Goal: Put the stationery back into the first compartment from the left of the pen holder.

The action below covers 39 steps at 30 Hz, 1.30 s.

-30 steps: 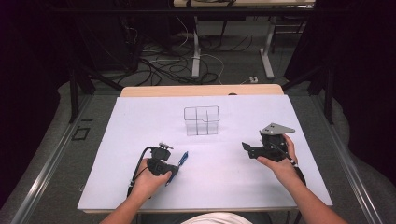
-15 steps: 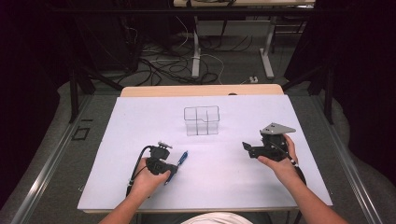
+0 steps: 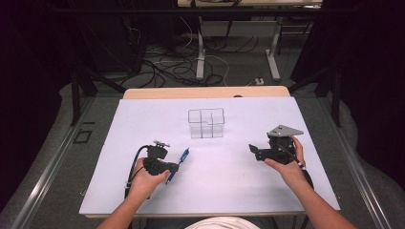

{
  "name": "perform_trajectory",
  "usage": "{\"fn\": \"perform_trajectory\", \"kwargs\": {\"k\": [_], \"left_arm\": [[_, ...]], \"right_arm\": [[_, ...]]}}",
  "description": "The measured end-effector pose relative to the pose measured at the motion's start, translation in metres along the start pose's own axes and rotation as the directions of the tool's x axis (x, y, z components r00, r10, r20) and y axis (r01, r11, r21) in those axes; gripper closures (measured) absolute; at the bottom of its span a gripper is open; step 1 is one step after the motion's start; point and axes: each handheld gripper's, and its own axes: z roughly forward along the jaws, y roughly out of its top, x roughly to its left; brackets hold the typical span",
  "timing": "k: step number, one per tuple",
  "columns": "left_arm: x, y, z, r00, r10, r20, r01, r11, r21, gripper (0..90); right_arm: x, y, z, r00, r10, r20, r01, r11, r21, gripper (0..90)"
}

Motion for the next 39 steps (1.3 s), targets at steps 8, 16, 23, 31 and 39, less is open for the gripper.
{"fn": "perform_trajectory", "kwargs": {"k": [8, 16, 23, 31, 39], "left_arm": [[0.004, 0.002, -0.009, 0.9999, 0.007, 0.009, -0.007, 0.9991, -0.043, 79.2], [0.007, 0.001, -0.017, 1.0000, 0.007, 0.001, -0.007, 0.9934, -0.114, 79.2], [0.008, 0.002, -0.027, 0.9998, 0.019, 0.006, -0.018, 0.9862, -0.165, 79.3], [0.006, 0.004, -0.034, 0.9994, 0.029, 0.020, -0.025, 0.9827, -0.183, 79.2], [-0.001, 0.011, -0.035, 0.9973, 0.065, 0.034, -0.059, 0.9841, -0.168, 79.2]], "right_arm": [[0.001, -0.001, 0.000, 1.0000, -0.007, -0.001, 0.007, 1.000, 0.009, 15.1], [0.002, 0.000, -0.001, 0.9992, -0.035, 0.017, 0.035, 0.999, -0.005, 16.5], [0.008, 0.000, -0.001, 0.9968, -0.076, 0.022, 0.077, 0.997, -0.002, 17.1], [0.012, 0.000, 0.001, 0.9946, -0.101, 0.022, 0.101, 0.995, 0.005, 17.2], [0.016, 0.001, -0.003, 0.9837, -0.177, 0.034, 0.177, 0.984, -0.005, 18.7]]}}
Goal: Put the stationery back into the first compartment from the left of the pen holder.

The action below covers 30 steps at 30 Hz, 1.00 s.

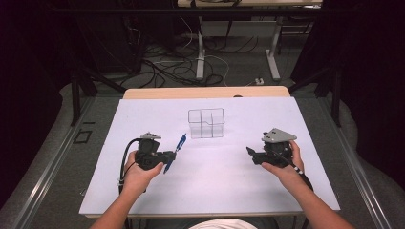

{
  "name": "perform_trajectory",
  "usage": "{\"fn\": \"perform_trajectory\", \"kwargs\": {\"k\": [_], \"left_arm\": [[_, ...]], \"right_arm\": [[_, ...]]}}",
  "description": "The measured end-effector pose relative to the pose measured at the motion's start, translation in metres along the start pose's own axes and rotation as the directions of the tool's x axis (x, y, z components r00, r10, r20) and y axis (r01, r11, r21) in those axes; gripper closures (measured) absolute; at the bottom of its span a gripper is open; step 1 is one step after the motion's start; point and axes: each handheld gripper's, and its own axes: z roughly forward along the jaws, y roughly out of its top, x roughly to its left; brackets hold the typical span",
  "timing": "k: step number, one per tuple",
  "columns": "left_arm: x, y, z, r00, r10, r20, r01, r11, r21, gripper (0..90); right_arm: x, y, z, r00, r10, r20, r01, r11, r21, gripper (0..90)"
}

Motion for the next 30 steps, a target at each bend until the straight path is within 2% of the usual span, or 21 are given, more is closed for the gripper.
{"fn": "perform_trajectory", "kwargs": {"k": [5, 7, 8, 11, 12, 13, 14, 16, 18, 20, 21, 22, 23, 24, 25, 26, 28, 29, 30], "left_arm": [[-0.007, 0.003, 0.004, 0.9997, 0.018, 0.019, -0.018, 0.9994, 0.030, 79.3], [-0.009, 0.004, 0.005, 0.9990, 0.037, 0.026, -0.038, 0.9984, 0.043, 79.2], [-0.010, 0.005, 0.006, 0.9989, 0.034, 0.033, -0.035, 0.9979, 0.054, 79.2], [-0.011, 0.007, 0.007, 0.9977, 0.055, 0.038, -0.058, 0.9961, 0.066, 79.2], [-0.012, 0.008, 0.008, 0.9979, 0.050, 0.041, -0.053, 0.9958, 0.074, 79.3], [-0.012, 0.010, 0.008, 0.9968, 0.065, 0.047, -0.069, 0.9943, 0.081, 79.2], [-0.013, 0.010, 0.009, 0.9969, 0.063, 0.048, -0.067, 0.9939, 0.088, 79.2], [-0.013, 0.013, 0.010, 0.9950, 0.081, 0.058, -0.087, 0.9902, 0.109, 79.2], [-0.013, 0.015, 0.010, 0.9936, 0.095, 0.061, -0.102, 0.9874, 0.121, 79.2], [-0.014, 0.019, 0.011, 0.9935, 0.088, 0.072, -0.097, 0.9852, 0.141, 79.2], [-0.014, 0.021, 0.011, 0.9927, 0.092, 0.078, -0.103, 0.9827, 0.154, 79.2], [-0.013, 0.023, 0.011, 0.9923, 0.094, 0.081, -0.106, 0.9810, 0.163, 79.2], [-0.013, 0.026, 0.010, 0.9923, 0.089, 0.086, -0.103, 0.9798, 0.171, 79.2], [-0.013, 0.028, 0.010, 0.9916, 0.087, 0.095, -0.103, 0.9793, 0.174, 79.2], [-0.014, 0.031, 0.009, 0.9913, 0.085, 0.101, -0.103, 0.9775, 0.184, 79.2], [-0.014, 0.033, 0.008, 0.9907, 0.090, 0.101, -0.109, 0.9748, 0.195, 79.2], [-0.017, 0.039, 0.008, 0.9888, 0.099, 0.112, -0.121, 0.9705, 0.209, 79.2], [-0.018, 0.041, 0.008, 0.9882, 0.099, 0.117, -0.122, 0.9693, 0.213, 79.2], [-0.020, 0.043, 0.008, 0.9874, 0.102, 0.121, -0.127, 0.9671, 0.220, 79.2]], "right_arm": [[0.003, 0.000, 0.000, 0.9961, -0.087, 0.015, 0.088, 0.996, -0.019, 24.2], [0.004, 0.001, 0.000, 0.9907, -0.134, 0.023, 0.134, 0.991, -0.020, 24.8], [0.005, 0.002, 0.000, 0.9873, -0.156, 0.029, 0.157, 0.987, -0.022, 25.2], [0.009, 0.005, -0.001, 0.9705, -0.236, 0.050, 0.238, 0.971, -0.028, 25.9], [0.011, 0.006, -0.002, 0.9635, -0.263, 0.053, 0.264, 0.964, -0.023, 26.6], [0.013, 0.007, -0.003, 0.9538, -0.295, 0.056, 0.297, 0.955, -0.024, 27.6], [0.015, 0.008, -0.002, 0.9390, -0.339, 0.057, 0.341, 0.940, -0.027, 29.0], [0.019, 0.009, -0.003, 0.9129, -0.404, 0.061, 0.406, 0.913, -0.029, 31.0], [0.025, 0.010, -0.002, 0.8794, -0.470, 0.073, 0.473, 0.880, -0.030, 31.3], [0.030, 0.011, -0.002, 0.8425, -0.533, 0.079, 0.536, 0.844, -0.025, 31.4], [0.032, 0.012, -0.002, 0.8167, -0.571, 0.083, 0.574, 0.818, -0.021, 31.3], [0.035, 0.013, -0.002, 0.8008, -0.593, 0.086, 0.596, 0.802, -0.024, 31.4], [0.038, 0.013, -0.002, 0.7908, -0.605, 0.091, 0.609, 0.793, -0.022, 31.4], [0.040, 0.015, -0.002, 0.7739, -0.626, 0.096, 0.630, 0.776, -0.019, 31.9], [0.043, 0.016, -0.002, 0.7629, -0.639, 0.097, 0.643, 0.765, -0.015, 32.7], [0.044, 0.017, -0.002, 0.7383, -0.667, 0.099, 0.672, 0.741, -0.015, 33.6], [0.047, 0.022, -0.003, 0.6696, -0.735, 0.108, 0.740, 0.673, -0.006, 34.8], [0.049, 0.024, -0.002, 0.6470, -0.754, 0.116, 0.760, 0.650, -0.018, 34.8], [0.052, 0.026, -0.002, 0.6293, -0.767, 0.122, 0.774, 0.633, -0.014, 35.2]]}}
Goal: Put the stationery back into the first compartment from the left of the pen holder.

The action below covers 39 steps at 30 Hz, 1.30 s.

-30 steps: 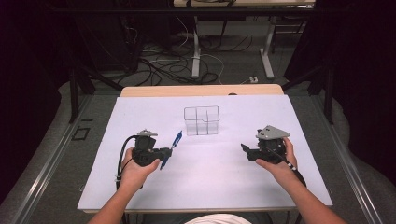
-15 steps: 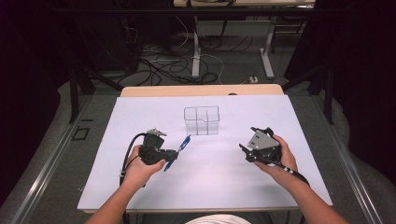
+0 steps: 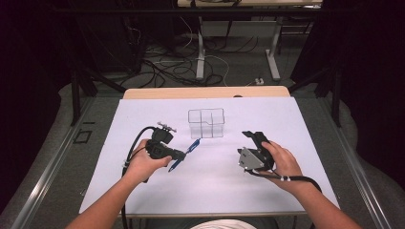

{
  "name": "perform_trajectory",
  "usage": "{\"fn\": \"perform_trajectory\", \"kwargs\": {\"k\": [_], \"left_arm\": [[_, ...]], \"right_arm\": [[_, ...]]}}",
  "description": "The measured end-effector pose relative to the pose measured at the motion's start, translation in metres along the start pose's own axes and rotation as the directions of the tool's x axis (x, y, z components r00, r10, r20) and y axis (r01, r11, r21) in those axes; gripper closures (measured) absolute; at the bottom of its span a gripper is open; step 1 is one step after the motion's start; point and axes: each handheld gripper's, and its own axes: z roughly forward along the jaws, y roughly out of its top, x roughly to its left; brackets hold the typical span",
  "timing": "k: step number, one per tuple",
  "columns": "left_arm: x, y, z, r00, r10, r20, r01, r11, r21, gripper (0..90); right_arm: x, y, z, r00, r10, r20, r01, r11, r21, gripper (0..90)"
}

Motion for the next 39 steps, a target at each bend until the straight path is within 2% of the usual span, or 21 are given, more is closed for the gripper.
{"fn": "perform_trajectory", "kwargs": {"k": [1, 2, 3, 5, 7, 11, 15, 16, 17, 19, 20, 21, 22, 26, 29, 30, 33, 35, 37, 38, 39], "left_arm": [[-0.001, 0.002, 0.000, 1.0000, 0.006, 0.004, -0.006, 0.9999, 0.015, 79.2], [-0.002, 0.004, 0.001, 0.9999, 0.004, 0.010, -0.004, 0.9998, 0.017, 79.2], [-0.002, 0.006, 0.001, 0.9999, 0.010, 0.010, -0.010, 0.9996, 0.026, 79.3], [-0.003, 0.010, 0.002, 0.9999, 0.010, 0.013, -0.010, 0.9993, 0.036, 79.3], [-0.002, 0.013, 0.003, 0.9997, 0.022, 0.014, -0.023, 0.9987, 0.046, 79.3], [-0.001, 0.017, 0.003, 0.9998, 0.007, 0.016, -0.008, 0.9988, 0.048, 79.2], [0.002, 0.020, 0.004, 0.9998, 0.000, 0.022, -0.001, 0.9988, 0.050, 79.3], [0.004, 0.021, 0.004, 0.9996, 0.010, 0.027, -0.011, 0.9984, 0.055, 79.3], [0.003, 0.021, 0.004, 0.9995, -0.010, 0.030, 0.008, 0.9988, 0.047, 79.2], [0.004, 0.021, 0.005, 0.9995, -0.007, 0.032, 0.005, 0.9984, 0.056, 79.2], [0.004, 0.021, 0.005, 0.9994, -0.007, 0.034, 0.005, 0.9982, 0.059, 79.2], [0.004, 0.021, 0.005, 0.9994, -0.006, 0.035, 0.003, 0.9982, 0.061, 79.2], [0.004, 0.021, 0.005, 0.9993, -0.008, 0.036, 0.006, 0.9982, 0.060, 79.2], [0.005, 0.021, 0.005, 0.9993, -0.011, 0.037, 0.008, 0.9979, 0.065, 79.2], [0.005, 0.021, 0.004, 0.9992, -0.013, 0.039, 0.011, 0.9978, 0.066, 79.2], [0.004, 0.021, 0.004, 0.9992, -0.012, 0.039, 0.010, 0.9978, 0.066, 79.2], [0.004, 0.022, 0.004, 0.9991, -0.011, 0.041, 0.008, 0.9976, 0.068, 79.3], [0.003, 0.022, 0.004, 0.9990, -0.014, 0.043, 0.011, 0.9973, 0.072, 79.2], [0.002, 0.022, 0.004, 0.9989, -0.009, 0.046, 0.005, 0.9972, 0.075, 79.2], [0.001, 0.023, 0.004, 0.9989, -0.007, 0.045, 0.004, 0.9970, 0.077, 79.2], [0.001, 0.023, 0.004, 0.9988, -0.004, 0.050, 0.000, 0.9967, 0.081, 79.2]], "right_arm": [[0.000, 0.003, 0.000, 0.9993, -0.037, 0.007, 0.037, 0.999, -0.007, 35.9], [0.001, 0.006, 0.001, 0.9989, -0.044, 0.014, 0.044, 0.999, -0.009, 36.1], [0.000, 0.009, 0.004, 0.9957, -0.092, 0.010, 0.092, 0.995, -0.029, 36.2], [0.001, 0.013, 0.007, 0.9924, -0.123, 0.008, 0.123, 0.992, -0.032, 36.2], [0.002, 0.020, 0.011, 0.9837, -0.180, 0.000, 0.180, 0.983, -0.048, 38.1], [0.004, 0.032, 0.018, 0.9627, -0.270, 0.012, 0.270, 0.960, -0.076, 39.0], [0.004, 0.044, 0.025, 0.9533, -0.302, -0.012, 0.300, 0.950, -0.083, 41.1], [0.005, 0.047, 0.028, 0.9526, -0.304, -0.003, 0.303, 0.949, -0.093, 42.4], [0.005, 0.049, 0.029, 0.9495, -0.314, 0.001, 0.312, 0.945, -0.099, 43.4], [0.006, 0.054, 0.033, 0.9456, -0.325, -0.001, 0.323, 0.940, -0.111, 46.0], [0.006, 0.058, 0.034, 0.9368, -0.350, -0.014, 0.346, 0.932, -0.110, 46.3], [0.006, 0.061, 0.034, 0.9325, -0.360, -0.032, 0.356, 0.930, -0.091, 47.8], [0.008, 0.063, 0.038, 0.9314, -0.364, -0.016, 0.359, 0.925, -0.122, 49.0], [0.010, 0.071, 0.044, 0.9178, -0.397, -0.016, 0.390, 0.909, -0.148, 51.6], [0.012, 0.077, 0.048, 0.9010, -0.433, 0.017, 0.430, 0.886, -0.173, 53.4], [0.013, 0.079, 0.048, 0.8960, -0.444, -0.001, 0.438, 0.883, -0.169, 54.5], [0.015, 0.083, 0.052, 0.8791, -0.476, 0.012, 0.471, 0.864, -0.179, 56.1], [0.016, 0.086, 0.053, 0.8700, -0.493, 0.007, 0.487, 0.857, -0.169, 56.3], [0.017, 0.088, 0.055, 0.8664, -0.499, 0.008, 0.492, 0.851, -0.180, 57.0], [0.018, 0.088, 0.056, 0.8674, -0.498, 0.004, 0.490, 0.853, -0.179, 57.6], [0.018, 0.089, 0.056, 0.8626, -0.506, 0.001, 0.498, 0.848, -0.182, 58.2]]}}
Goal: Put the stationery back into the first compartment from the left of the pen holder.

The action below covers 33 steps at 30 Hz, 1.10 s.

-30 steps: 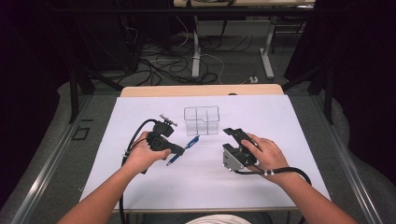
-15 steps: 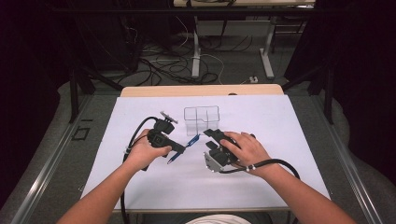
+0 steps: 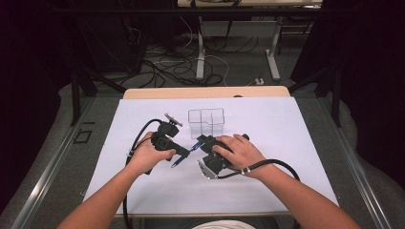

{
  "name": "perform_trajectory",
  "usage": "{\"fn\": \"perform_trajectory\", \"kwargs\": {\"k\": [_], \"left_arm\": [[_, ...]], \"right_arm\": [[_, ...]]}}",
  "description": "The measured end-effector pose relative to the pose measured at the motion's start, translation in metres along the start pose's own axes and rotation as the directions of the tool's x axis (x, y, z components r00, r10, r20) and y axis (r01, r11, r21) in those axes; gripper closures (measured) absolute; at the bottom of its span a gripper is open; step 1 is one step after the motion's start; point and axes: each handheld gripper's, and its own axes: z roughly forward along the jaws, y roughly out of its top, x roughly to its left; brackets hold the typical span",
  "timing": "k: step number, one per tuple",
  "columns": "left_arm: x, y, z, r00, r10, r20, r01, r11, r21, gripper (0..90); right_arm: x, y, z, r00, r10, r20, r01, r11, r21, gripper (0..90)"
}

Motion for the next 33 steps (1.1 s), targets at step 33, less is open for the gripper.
{"fn": "perform_trajectory", "kwargs": {"k": [33], "left_arm": [[0.000, -0.004, -0.004, 0.9996, -0.018, 0.023, 0.019, 0.9982, -0.057, 75.3]], "right_arm": [[0.002, 0.019, 0.025, 0.9934, -0.093, -0.068, 0.094, 0.995, 0.015, 79.1]]}}
